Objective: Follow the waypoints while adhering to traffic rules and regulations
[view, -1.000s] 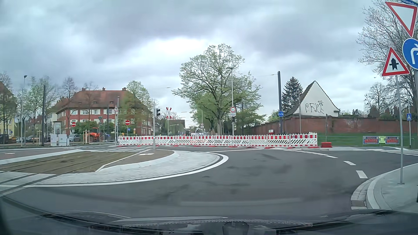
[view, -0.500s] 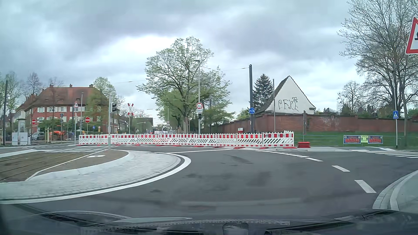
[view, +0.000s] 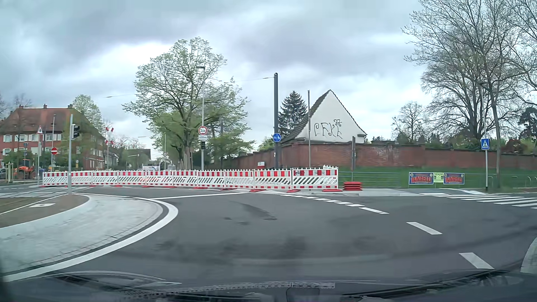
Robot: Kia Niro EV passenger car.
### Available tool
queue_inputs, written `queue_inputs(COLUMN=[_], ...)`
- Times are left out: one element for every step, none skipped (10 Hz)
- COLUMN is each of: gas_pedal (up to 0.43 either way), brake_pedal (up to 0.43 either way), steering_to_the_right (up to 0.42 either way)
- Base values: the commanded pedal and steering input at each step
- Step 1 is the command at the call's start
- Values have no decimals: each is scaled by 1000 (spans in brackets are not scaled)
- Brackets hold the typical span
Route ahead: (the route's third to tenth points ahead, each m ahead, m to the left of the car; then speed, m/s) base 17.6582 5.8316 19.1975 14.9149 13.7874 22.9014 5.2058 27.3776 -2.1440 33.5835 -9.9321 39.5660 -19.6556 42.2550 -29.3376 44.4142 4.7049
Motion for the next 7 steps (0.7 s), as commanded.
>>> queue_inputs(gas_pedal=[79, 79, 79, 79, 79, 79, 87], brake_pedal=[0, 0, 0, 0, 0, 0, 0], steering_to_the_right=[173, 143, 102, 65, 22, -8, -44])
